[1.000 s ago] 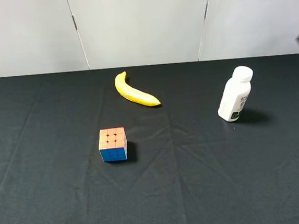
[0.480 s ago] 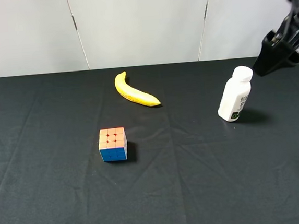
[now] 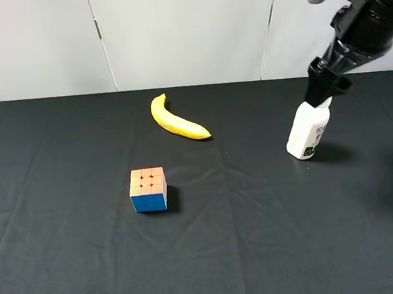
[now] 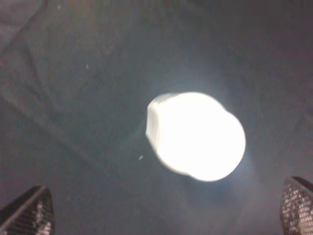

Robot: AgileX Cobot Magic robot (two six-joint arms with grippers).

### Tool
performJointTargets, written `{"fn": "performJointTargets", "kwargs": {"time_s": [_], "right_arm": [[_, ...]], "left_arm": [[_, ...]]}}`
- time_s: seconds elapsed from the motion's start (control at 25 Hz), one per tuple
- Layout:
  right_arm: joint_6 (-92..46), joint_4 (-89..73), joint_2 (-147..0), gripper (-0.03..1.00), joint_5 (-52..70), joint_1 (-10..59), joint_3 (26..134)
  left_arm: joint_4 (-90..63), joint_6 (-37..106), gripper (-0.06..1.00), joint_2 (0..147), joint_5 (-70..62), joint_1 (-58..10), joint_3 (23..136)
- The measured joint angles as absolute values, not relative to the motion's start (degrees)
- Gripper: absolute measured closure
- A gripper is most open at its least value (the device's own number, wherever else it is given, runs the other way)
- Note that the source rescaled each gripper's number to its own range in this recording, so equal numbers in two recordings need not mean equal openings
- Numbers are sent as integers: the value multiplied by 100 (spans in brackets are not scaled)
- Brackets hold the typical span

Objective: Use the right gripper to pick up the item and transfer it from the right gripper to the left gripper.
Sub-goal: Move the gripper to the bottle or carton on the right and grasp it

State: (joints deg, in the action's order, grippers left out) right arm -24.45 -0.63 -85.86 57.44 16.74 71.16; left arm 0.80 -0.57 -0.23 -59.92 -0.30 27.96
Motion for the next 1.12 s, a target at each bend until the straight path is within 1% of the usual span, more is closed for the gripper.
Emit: {"fn": "performJointTargets", "kwargs": {"time_s": [0.24, 0.4, 0.6, 1.12], "right_arm": [[-2422, 43, -9160, -3, 5898, 1655, 7683], [-2413, 58, -9494, -3, 5923, 1451, 7911], [-2472, -46, -9765, -3, 5971, 1253, 7950], [-2600, -96, -10436, -3, 5839, 1255, 7987]], "left_arm": [[80, -57, -6, -23, -5992, -30, 2796], [80, -57, -6, -23, -5992, -30, 2796], [80, -57, -6, -23, -5992, -30, 2796], [80, -57, -6, -23, -5992, -30, 2796]]}}
